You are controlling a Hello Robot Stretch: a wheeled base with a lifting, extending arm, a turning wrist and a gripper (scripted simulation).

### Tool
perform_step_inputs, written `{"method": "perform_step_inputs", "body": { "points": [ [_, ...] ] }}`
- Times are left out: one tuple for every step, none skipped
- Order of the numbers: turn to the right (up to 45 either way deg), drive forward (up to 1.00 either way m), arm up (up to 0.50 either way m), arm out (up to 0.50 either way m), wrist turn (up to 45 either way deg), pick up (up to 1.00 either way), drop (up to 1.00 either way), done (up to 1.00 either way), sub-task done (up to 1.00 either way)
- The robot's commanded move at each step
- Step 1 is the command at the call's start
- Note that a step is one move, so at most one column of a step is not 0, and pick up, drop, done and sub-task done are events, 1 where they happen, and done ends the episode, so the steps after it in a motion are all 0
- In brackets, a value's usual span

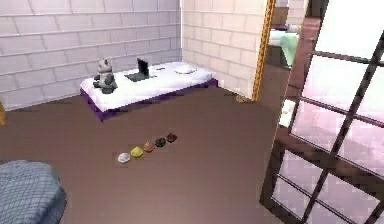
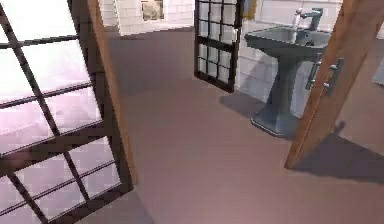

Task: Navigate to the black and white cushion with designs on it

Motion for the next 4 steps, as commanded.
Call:
{"method": "perform_step_inputs", "body": {
  "points": [
    [0.0, 0.95, 0.0, 0.0, 0.0, 0.0, 0.0, 0.0, 0.0],
    [24.0, 0.0, 0.0, 0.0, 0.0, 0.0, 0.0, 0.0, 0.0],
    [0.0, 1.0, 0.0, 0.0, 0.0, 0.0, 0.0, 0.0, 0.0],
    [0.0, 0.25, 0.0, 0.0, 0.0, 0.0, 0.0, 0.0, 0.0]
  ]
}}
